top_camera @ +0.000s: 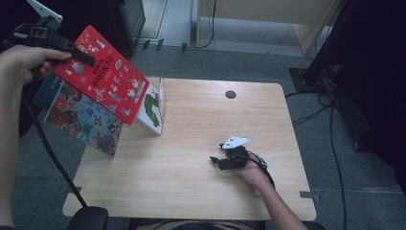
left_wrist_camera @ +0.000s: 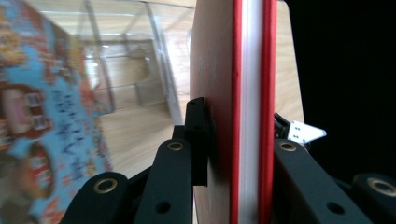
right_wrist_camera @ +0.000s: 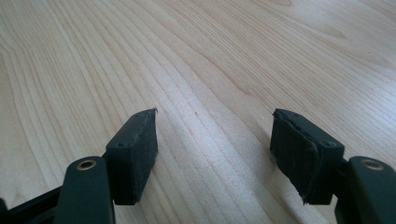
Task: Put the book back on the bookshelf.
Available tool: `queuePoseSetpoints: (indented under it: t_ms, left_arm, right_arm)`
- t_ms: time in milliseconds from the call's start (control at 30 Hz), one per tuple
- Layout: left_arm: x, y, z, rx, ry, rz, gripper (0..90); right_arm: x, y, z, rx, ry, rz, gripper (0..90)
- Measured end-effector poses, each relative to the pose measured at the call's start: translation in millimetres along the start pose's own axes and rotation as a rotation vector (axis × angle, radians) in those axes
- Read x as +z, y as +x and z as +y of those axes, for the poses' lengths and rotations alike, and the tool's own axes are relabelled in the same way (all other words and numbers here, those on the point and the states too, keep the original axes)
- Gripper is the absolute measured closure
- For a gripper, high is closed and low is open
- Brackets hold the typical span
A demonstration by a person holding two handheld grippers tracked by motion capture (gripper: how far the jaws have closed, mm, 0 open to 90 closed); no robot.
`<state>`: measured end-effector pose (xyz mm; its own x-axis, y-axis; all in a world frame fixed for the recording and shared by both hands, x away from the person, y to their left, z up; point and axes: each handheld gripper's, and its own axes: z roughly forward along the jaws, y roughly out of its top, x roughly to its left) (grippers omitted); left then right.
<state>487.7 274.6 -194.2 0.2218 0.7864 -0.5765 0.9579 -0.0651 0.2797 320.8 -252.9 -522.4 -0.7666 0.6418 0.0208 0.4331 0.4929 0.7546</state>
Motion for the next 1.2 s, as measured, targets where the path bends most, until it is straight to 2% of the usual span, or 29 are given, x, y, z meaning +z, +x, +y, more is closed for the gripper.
queuePoseSetpoints:
  t_ms: [200,500,700,933,1200]
  left_arm:
    - [-4.1,16.9,3.0,-0.043,-0.011,0.06,77.9]
    - [7.4,32.3,8.3,-0.083,-0.002,0.169,78.3]
    - [24.3,42.0,9.9,-0.112,-0.007,0.177,78.6]
    - [45.6,44.3,12.8,-0.121,-0.009,0.201,78.5]
    - [60.7,43.4,14.8,-0.126,-0.002,0.239,78.4]
  right_arm:
    - [0.0,-0.1,0.0,-0.001,0.0,0.0,32.0]
    - [0.0,-0.1,0.0,-0.001,0.0,0.0,32.0]
    - [0.0,-0.1,0.0,-0.001,0.0,0.0,32.0]
    - [-0.1,0.0,-0.1,-0.003,-0.003,0.002,33.4]
    - [0.0,0.1,-0.1,-0.002,-0.004,0.002,33.4]
